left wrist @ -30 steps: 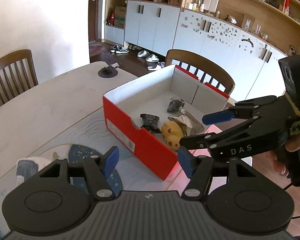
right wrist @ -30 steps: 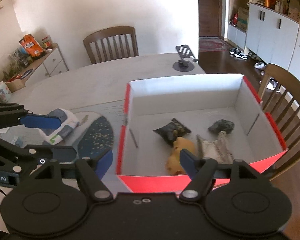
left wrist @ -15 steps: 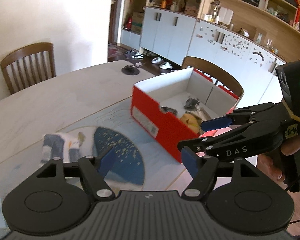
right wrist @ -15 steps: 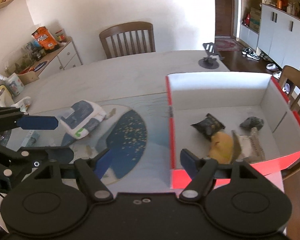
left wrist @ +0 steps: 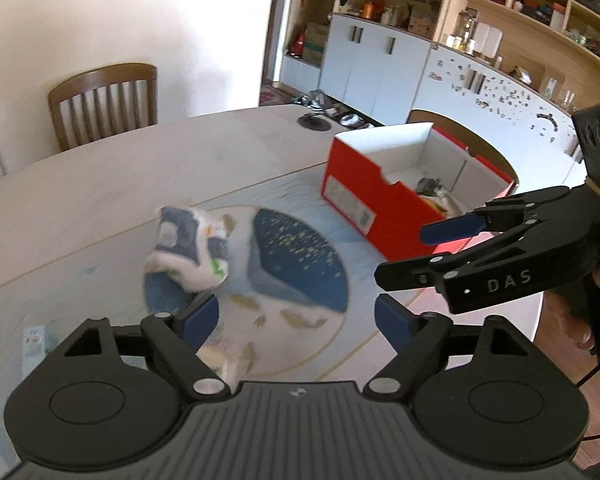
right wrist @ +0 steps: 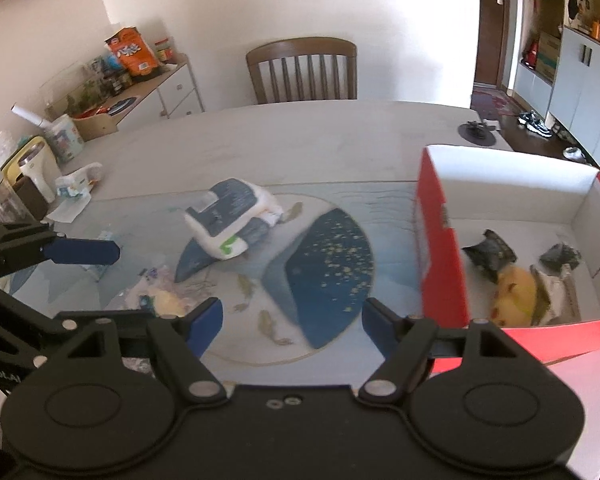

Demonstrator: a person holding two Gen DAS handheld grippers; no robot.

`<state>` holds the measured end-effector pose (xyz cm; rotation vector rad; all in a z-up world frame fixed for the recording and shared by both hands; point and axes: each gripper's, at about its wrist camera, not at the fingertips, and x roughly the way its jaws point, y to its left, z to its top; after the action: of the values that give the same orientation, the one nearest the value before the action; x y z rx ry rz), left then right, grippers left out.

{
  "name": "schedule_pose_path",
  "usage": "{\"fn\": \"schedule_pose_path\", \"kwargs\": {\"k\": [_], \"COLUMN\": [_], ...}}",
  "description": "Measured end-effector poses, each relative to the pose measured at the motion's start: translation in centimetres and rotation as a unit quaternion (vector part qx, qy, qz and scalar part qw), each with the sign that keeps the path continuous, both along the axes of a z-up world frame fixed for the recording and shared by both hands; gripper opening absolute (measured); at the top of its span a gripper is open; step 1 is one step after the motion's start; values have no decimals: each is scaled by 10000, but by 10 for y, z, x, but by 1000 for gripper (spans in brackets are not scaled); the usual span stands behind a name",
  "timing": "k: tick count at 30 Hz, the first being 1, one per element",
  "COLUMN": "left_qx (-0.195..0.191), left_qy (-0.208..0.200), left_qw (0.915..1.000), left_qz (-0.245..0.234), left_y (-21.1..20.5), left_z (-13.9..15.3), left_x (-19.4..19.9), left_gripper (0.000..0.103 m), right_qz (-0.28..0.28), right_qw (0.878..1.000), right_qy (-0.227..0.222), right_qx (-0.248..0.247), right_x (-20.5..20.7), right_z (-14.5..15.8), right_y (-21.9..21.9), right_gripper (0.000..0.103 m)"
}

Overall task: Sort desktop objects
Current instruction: 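Withdraw both grippers from the box back toward the snack pile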

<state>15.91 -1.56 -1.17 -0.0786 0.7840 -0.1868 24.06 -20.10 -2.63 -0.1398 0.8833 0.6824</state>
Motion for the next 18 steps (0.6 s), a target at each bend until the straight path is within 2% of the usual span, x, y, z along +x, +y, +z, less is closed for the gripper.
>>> {"fn": "schedule_pose_path", "kwargs": {"k": [3,7,18], "left_qx": [-12,-53,-110], "left_qy": [47,84,219], "left_qw": [10000,9999,9990], "left_qz": [44,94,381], "left_y": [10,23,51], "left_z": [-7,-16,-44], "left_x": [-11,-22,-55], "left_gripper": [102,102,103], "right_qz": [118,286,397], "right_qw": [9999,9995,9992], "right_qy": [23,10,37], "right_qx": [34,155,-55], "right_x": [-7,-15,-33], "right_z": [-2,-4,-17], "right_y": [9,20,38], "right_gripper": [77,79,79]}}
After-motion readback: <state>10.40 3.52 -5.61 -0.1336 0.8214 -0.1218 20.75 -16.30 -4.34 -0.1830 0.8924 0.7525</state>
